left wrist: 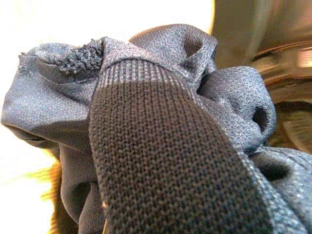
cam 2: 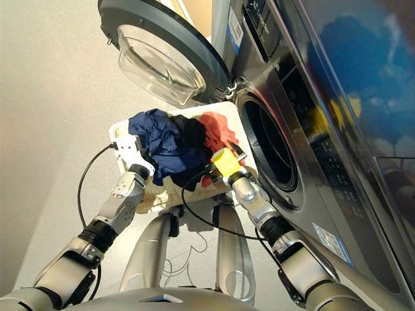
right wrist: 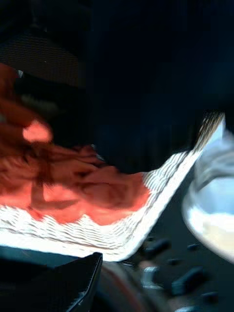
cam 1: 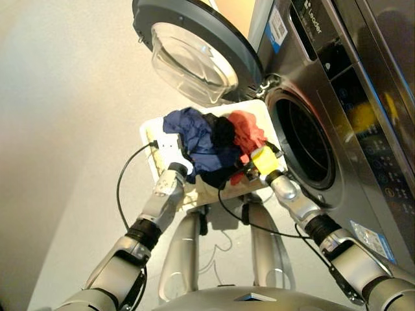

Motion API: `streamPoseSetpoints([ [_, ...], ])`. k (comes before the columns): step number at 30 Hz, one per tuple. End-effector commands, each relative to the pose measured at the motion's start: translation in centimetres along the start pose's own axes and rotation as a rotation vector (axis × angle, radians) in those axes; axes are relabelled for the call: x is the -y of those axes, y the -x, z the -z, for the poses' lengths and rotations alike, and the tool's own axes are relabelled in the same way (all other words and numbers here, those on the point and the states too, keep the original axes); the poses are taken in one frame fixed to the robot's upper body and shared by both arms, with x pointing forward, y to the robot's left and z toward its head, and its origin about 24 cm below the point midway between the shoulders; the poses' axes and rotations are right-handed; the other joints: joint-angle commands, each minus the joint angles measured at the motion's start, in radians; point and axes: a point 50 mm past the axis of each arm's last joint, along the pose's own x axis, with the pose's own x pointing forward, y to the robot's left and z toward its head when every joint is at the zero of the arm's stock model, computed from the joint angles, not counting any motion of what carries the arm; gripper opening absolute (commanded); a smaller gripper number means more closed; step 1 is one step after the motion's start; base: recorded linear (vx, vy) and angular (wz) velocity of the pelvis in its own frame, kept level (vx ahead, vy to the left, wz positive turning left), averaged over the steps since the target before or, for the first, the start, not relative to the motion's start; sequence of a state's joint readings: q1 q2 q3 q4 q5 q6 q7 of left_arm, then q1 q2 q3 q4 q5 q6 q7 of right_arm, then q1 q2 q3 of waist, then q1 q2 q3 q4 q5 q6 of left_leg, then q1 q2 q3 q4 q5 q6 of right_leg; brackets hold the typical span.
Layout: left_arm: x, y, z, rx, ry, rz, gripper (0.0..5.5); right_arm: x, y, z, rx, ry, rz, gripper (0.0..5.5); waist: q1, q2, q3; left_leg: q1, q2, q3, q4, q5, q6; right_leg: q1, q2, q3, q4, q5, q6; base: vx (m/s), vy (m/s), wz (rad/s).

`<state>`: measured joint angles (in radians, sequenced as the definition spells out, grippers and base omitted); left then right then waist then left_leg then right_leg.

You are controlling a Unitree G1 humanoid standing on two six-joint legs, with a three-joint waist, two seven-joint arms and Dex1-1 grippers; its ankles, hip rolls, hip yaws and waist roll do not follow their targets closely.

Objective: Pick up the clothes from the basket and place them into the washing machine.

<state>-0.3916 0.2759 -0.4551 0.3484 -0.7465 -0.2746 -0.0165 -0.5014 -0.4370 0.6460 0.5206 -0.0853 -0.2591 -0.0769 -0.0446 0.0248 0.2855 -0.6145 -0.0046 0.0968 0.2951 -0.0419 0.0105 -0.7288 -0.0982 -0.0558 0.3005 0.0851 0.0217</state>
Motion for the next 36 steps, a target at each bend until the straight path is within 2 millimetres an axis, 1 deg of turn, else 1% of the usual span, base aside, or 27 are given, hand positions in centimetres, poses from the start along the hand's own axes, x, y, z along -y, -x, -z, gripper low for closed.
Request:
streamPoseSetpoints([
  [1,1.8,0.0,-1.9,0.114,0.068,0.092,0.00,0.4,-0.6,-2.6,0.150,0.150,-0.009,5.50,0.002,0.044,-0.054,-0.006,-0.033,-0.057,-0.012,0.017,-0.002,0.092,0.013,-0.024,-0.038,-0.039,0.058,0.000,0.000,0.000],
  [4,2.9,-0.2,-2.4,0.132,0.105,0.135,0.00,0.6,-1.0,-4.0,0.223,0.252,-0.015,5.50,0.006,0.054,-0.060,-0.001,-0.035,-0.054,-0.015,0.017,0.001,0.096,0.013,-0.021,-0.039,-0.040,0.057,0.000,0.000,0.000],
  [6,3.3,-0.1,-2.3,0.126,0.125,0.144,0.00,0.6,-1.1,-5.5,0.301,0.345,-0.026,5.50,0.008,0.057,-0.063,0.002,-0.033,-0.054,-0.018,0.018,0.002,0.097,0.015,-0.019,-0.040,-0.041,0.058,0.000,0.000,0.000],
  [12,5.0,-0.5,-1.9,0.097,0.184,0.218,0.00,0.1,-1.9,-7.4,0.393,0.498,-0.082,5.50,0.014,0.059,-0.070,-0.007,-0.032,-0.055,-0.017,0.020,0.004,0.085,0.019,-0.017,-0.035,-0.041,0.055,0.000,0.000,0.000],
  [17,7.0,-0.6,-1.9,0.073,0.234,0.318,0.00,-0.1,-3.1,-7.4,0.376,0.589,-0.114,5.50,0.016,0.061,-0.079,-0.018,-0.034,-0.062,-0.014,0.020,0.005,0.079,0.021,-0.020,-0.036,-0.041,0.053,0.000,0.000,0.000],
  [21,8.3,-0.5,-2.7,0.088,0.282,0.392,0.00,0.2,-3.8,-7.4,0.349,0.613,-0.080,5.50,0.021,0.062,-0.085,-0.024,-0.034,-0.065,-0.014,0.021,0.005,0.075,0.021,-0.021,-0.038,-0.040,0.052,0.000,0.000,0.000],
  [22,8.5,-0.4,-2.6,0.082,0.294,0.400,0.00,0.2,-3.9,-7.4,0.343,0.603,-0.066,4.55,0.021,0.062,-0.087,-0.027,-0.034,-0.066,-0.013,0.021,0.006,0.073,0.021,-0.023,-0.039,-0.040,0.052,0.000,0.000,0.000],
  [24,8.8,-0.2,-2.8,0.081,0.304,0.421,0.00,0.5,-4.3,-7.3,0.319,0.586,-0.036,0.00,0.024,0.062,-0.089,-0.030,-0.034,-0.068,-0.015,0.022,0.005,0.072,0.021,-0.024,-0.042,-0.038,0.052,0.000,0.000,0.000],
  [31,9.4,0.4,-2.9,0.060,0.311,0.482,0.00,1.2,-4.5,-6.9,0.275,0.497,0.044,0.00,0.029,0.061,-0.089,-0.033,-0.031,-0.067,-0.015,0.023,0.006,0.071,0.019,-0.024,-0.046,-0.035,0.053,0.000,0.000,0.000],
  [32,9.4,0.5,-2.8,0.056,0.312,0.488,0.73,1.3,-4.5,-6.9,0.274,0.487,0.051,0.00,0.029,0.061,-0.089,-0.031,-0.031,-0.067,-0.016,0.024,0.006,0.071,0.019,-0.025,-0.047,-0.034,0.054,0.000,0.000,0.000],
  [33,9.3,0.5,-2.8,0.056,0.314,0.485,2.72,1.4,-4.5,-6.8,0.269,0.479,0.058,0.00,0.030,0.060,-0.089,-0.032,-0.031,-0.067,-0.016,0.024,0.006,0.071,0.019,-0.024,-0.046,-0.035,0.054,0.000,0.000,0.000],
  [34,9.1,0.5,-2.7,0.055,0.313,0.478,5.50,1.5,-4.4,-6.7,0.262,0.465,0.066,0.00,0.029,0.060,-0.089,-0.032,-0.031,-0.066,-0.016,0.024,0.006,0.069,0.019,-0.024,-0.045,-0.034,0.054,0.000,0.000,0.000],
  [36,8.7,0.5,-2.5,0.054,0.324,0.459,5.50,1.7,-4.1,-6.2,0.244,0.429,0.089,0.00,0.027,0.059,-0.089,-0.035,-0.031,-0.065,-0.014,0.023,0.006,0.066,0.018,-0.024,-0.044,-0.033,0.054,0.000,0.000,0.000],
])
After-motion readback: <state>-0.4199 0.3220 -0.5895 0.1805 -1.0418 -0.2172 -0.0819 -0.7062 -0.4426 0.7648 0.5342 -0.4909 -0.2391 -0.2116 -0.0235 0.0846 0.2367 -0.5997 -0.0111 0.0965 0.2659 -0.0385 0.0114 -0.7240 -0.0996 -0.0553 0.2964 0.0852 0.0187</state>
